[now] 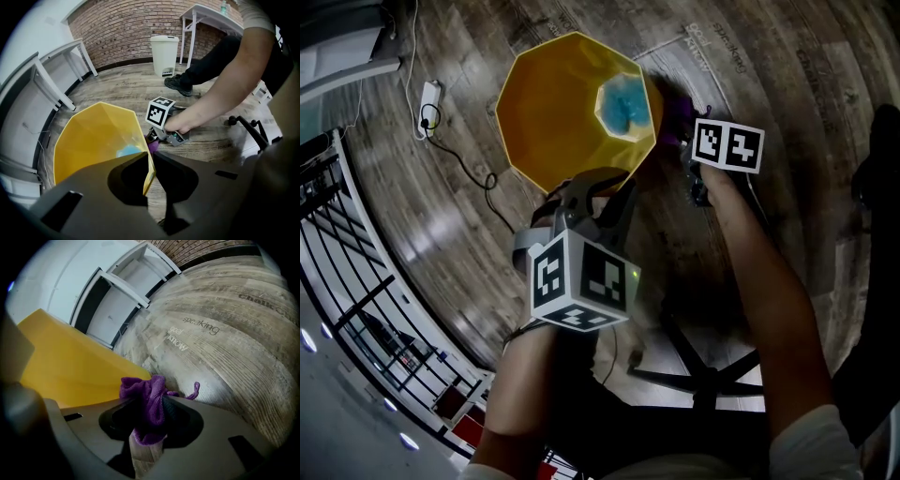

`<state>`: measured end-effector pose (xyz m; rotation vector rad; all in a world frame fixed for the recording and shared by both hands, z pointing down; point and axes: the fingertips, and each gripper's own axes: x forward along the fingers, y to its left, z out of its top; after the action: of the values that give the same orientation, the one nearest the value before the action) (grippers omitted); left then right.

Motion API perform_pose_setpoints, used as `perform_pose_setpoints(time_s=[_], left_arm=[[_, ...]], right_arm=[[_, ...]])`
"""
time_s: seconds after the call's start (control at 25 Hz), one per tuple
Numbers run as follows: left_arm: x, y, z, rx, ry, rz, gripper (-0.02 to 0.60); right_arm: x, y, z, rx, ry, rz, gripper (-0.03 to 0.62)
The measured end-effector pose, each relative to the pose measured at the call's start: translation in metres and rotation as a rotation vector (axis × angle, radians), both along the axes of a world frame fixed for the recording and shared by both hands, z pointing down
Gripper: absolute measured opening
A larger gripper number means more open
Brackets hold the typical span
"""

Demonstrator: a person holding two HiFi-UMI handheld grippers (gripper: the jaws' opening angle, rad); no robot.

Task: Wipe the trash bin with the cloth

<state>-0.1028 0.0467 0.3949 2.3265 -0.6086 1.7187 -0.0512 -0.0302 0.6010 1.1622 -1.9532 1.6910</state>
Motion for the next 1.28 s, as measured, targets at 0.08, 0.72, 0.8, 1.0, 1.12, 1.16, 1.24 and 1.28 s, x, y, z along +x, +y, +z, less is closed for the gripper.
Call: perform_pose_setpoints(time_s=[0.08,0.72,0.8,1.0,1.12,1.16,1.24,1.28], left_arm=[[0.000,0.000,0.000,0.001,0.001,-0.001,0.035],[0.008,-0.008,0.001,0.002,0.019,-0.103,0.035],[0.018,-0.012,0.000,-0.002,0.050,-0.146,0.037],[0.033,-0.002,-0.006,-0.008,0.060,-0.041,0.117],[0.025,0.005,-0.013,0.018,0.019,0.044,0.129],[0.020,0.006,-0.013,0.023,0.000,0.065,0.129],[0.008,0.005,-0.010,0.030,-0.040,0.078,0.129],[0.002,0.004,-0.008,0.033,-0.057,0.070,0.129]], right_arm=[[0.000,-0.001,0.012,-0.019,0.051,-0.012,0.140],[0.027,0.015,-0.025,-0.005,0.090,-0.009,0.140],[0.036,0.021,-0.044,0.001,0.049,0.032,0.141],[0.052,0.025,-0.094,0.054,-0.035,0.088,0.140],[0.059,0.027,-0.120,0.085,-0.099,0.116,0.140],[0.061,0.029,-0.127,0.092,-0.121,0.127,0.140],[0.062,0.034,-0.140,0.103,-0.169,0.147,0.141],[0.061,0.036,-0.147,0.111,-0.197,0.155,0.140]])
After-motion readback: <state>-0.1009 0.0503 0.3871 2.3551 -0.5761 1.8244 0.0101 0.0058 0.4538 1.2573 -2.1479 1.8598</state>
